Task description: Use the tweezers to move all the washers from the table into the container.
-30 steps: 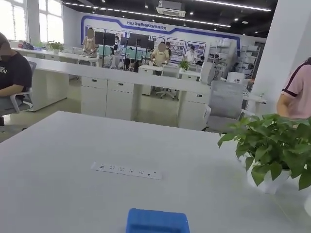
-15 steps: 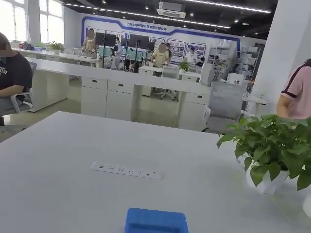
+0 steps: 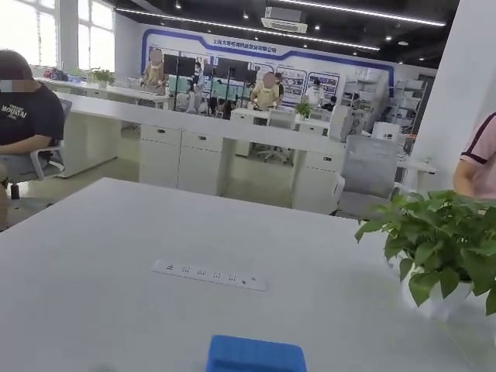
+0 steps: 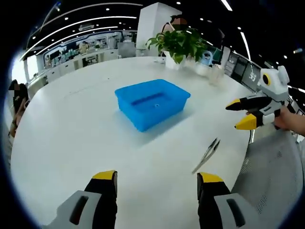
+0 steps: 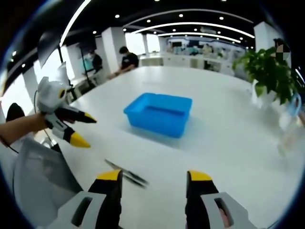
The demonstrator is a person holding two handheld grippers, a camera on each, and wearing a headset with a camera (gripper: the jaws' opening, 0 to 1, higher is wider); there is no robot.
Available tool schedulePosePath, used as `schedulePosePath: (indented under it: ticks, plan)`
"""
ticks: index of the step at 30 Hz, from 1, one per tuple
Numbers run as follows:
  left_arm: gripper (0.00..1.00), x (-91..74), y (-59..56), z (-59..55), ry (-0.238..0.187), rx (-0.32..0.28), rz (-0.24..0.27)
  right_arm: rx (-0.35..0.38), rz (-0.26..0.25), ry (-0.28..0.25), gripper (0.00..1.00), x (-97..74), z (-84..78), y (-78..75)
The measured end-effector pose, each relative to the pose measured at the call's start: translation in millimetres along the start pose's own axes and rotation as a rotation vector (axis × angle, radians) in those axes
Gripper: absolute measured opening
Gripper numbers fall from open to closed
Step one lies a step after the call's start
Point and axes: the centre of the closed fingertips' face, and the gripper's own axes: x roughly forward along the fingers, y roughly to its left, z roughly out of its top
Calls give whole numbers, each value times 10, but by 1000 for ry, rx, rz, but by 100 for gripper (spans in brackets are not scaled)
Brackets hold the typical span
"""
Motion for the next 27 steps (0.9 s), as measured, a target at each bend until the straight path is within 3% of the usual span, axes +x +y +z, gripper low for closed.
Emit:
schedulePosePath:
  ticks: [6,8,10,14,18,20,27]
  plan:
    - [70,-200,113,17,-52,-53,51,0,-42,-2,57,-125,18,-127]
    - [70,-269,142,26,-69,-69,64,-12,-76,-12,62,-206,36,-222]
    - [71,-325,162,26,-75,-84,77,2,-94,-29,68,-284,63,-295]
    - [72,-401,162,44,-95,-96,94,65,-148,-115,79,-463,196,-416]
    - [77,-434,184,18,-98,-116,112,102,-177,-197,84,-586,281,-444]
    - [79,-486,198,34,-109,-126,125,126,-168,-223,90,-622,296,-415]
    - [93,-713,261,182,-185,-148,194,187,-169,-263,99,-674,264,-400]
